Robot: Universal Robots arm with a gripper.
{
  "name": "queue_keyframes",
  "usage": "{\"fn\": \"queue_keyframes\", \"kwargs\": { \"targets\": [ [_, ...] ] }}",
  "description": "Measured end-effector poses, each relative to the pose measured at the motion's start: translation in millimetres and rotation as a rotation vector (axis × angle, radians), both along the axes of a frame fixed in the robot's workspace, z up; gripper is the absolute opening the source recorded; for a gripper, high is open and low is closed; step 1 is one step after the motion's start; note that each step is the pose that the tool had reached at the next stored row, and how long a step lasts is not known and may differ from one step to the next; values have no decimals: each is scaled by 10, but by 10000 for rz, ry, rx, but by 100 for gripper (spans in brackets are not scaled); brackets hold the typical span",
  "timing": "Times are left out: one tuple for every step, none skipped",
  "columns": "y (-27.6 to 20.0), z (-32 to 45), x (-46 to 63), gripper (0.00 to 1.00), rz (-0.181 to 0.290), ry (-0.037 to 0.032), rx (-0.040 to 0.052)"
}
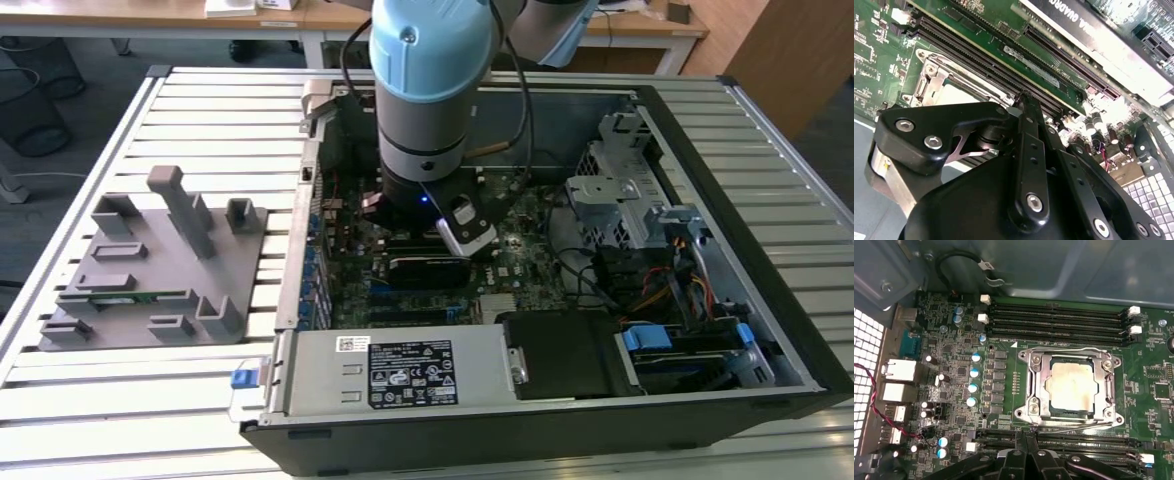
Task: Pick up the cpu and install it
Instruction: 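Install the second cpu locking lever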
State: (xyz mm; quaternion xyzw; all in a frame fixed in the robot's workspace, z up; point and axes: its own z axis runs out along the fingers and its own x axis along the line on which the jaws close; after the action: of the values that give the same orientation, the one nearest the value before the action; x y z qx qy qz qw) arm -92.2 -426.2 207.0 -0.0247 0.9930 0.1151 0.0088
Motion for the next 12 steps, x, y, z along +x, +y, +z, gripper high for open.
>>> {"fn": "queue_keyframes", "kwargs": {
  "targets": [
    [0, -14, 0, 11, 0, 0, 6],
    [0, -29, 0, 11, 1, 1, 33],
    [-1, -42, 0, 11, 1, 2, 69],
    [-1, -54, 0, 11, 1, 1, 112],
    [0, -66, 0, 11, 1, 1, 158],
    [0, -78, 0, 11, 1, 0, 207],
    [-1, -88, 0, 11, 1, 0, 258],
    [-1, -97, 0, 11, 1, 1, 319],
    [-1, -106, 0, 11, 1, 2, 388],
    [0, -114, 0, 11, 0, 0, 455],
    [0, -120, -2, 11, 0, 1, 511],
    [0, -125, -2, 11, 0, 0, 559]
  ]
}}
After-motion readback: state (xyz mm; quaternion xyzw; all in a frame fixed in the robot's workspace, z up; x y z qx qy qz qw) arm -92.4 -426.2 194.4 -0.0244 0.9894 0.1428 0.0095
